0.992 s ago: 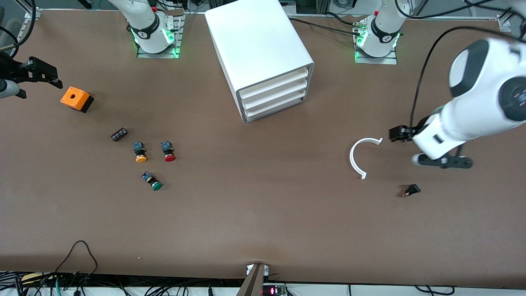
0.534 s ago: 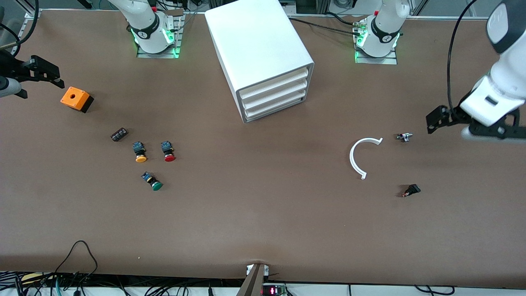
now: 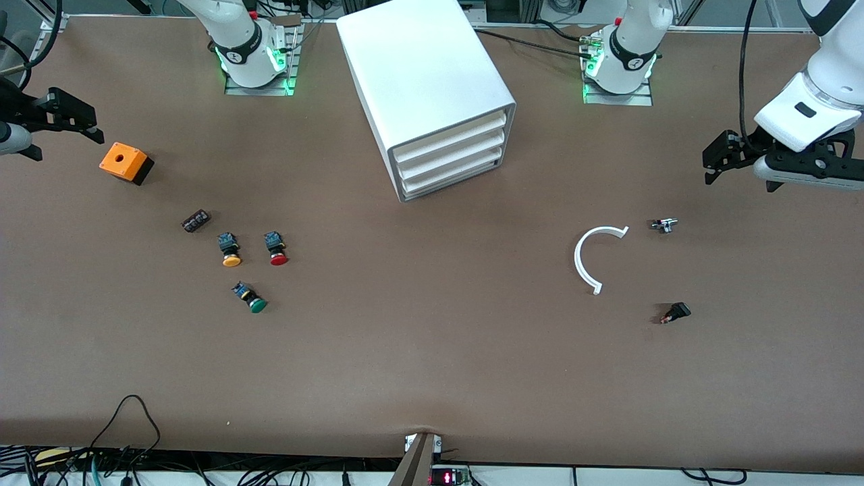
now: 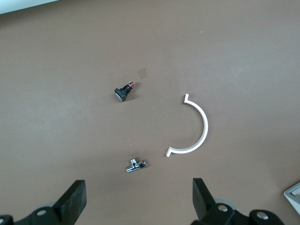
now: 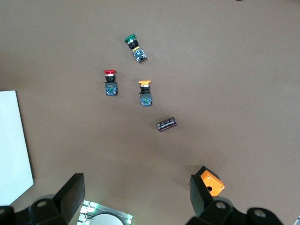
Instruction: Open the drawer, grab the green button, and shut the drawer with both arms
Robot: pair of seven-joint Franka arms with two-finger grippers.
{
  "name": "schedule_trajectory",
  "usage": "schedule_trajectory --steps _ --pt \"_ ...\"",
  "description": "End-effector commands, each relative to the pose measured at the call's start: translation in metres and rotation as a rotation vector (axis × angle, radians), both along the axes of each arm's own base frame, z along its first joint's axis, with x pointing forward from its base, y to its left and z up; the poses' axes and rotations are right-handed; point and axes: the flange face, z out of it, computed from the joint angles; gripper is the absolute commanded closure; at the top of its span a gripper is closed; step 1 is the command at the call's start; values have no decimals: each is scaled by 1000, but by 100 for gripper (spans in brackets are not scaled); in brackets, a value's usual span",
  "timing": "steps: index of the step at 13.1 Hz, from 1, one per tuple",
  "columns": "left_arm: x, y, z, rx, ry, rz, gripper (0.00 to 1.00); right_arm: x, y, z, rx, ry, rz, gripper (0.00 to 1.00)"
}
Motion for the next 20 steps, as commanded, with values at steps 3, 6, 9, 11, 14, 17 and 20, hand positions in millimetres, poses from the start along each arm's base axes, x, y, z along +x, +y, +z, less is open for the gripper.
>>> schedule_trajectory --steps 3,6,9,11,14,17,20 --pt "26 -3 11 -9 44 -32 0 0 -9 1 -15 9 -11 0" --pt "39 -4 16 -11 87 1 0 0 -11 1 -13 11 -15 0" --pt "37 -8 14 -25 101 65 0 0 -7 1 -13 14 -9 0" --pt "36 -17 14 -28 102 59 0 0 -10 0 -12 14 -14 0" --pt "35 -23 13 -19 104 45 0 0 -5 1 -11 11 -11 0" --pt "34 -22 13 -17 108 50 0 0 -3 2 -10 12 -6 0" --pt "34 -21 13 -18 107 76 0 0 -2 2 -11 12 -8 0"
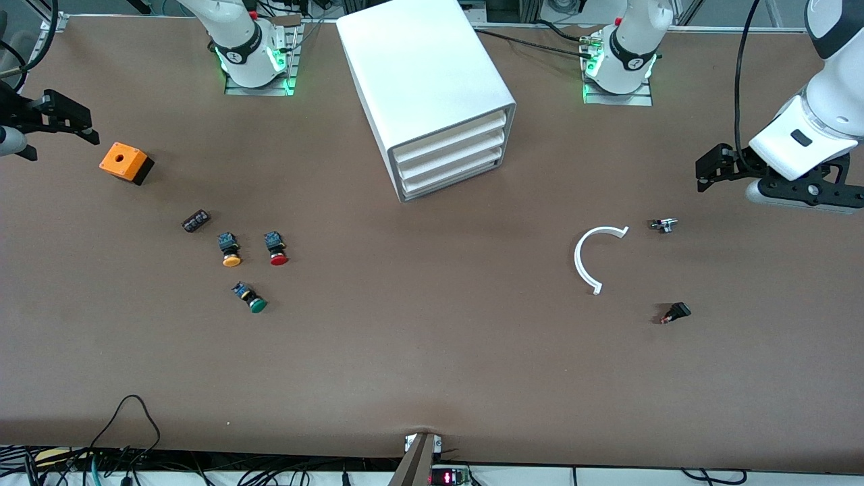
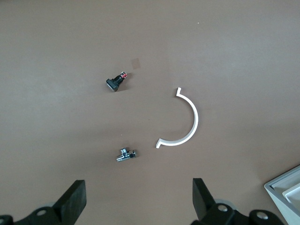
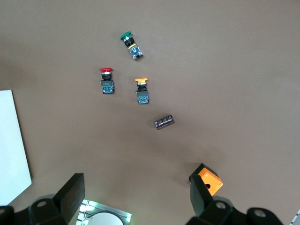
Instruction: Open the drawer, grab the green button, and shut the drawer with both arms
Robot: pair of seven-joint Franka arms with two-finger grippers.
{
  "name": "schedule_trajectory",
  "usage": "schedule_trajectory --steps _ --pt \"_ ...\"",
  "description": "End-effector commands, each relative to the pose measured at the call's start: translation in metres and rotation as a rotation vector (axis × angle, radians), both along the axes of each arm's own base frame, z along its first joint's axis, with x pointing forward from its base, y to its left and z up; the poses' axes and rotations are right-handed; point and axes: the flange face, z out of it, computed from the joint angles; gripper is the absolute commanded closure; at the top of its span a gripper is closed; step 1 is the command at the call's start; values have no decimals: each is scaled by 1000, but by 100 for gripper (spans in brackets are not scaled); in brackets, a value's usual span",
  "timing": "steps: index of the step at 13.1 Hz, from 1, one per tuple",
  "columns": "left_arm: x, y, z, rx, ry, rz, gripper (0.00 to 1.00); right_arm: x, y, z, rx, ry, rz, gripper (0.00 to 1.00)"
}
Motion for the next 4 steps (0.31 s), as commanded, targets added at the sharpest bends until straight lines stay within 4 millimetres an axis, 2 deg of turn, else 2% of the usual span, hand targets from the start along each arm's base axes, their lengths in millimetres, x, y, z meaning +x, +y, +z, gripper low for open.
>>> schedule_trajectory --steps 1,4 --pt "2 0 6 -9 7 15 0 -1 3 4 -8 4 1 0" --pt "2 0 7 -8 2 14 0 -1 3 4 -8 4 2 0"
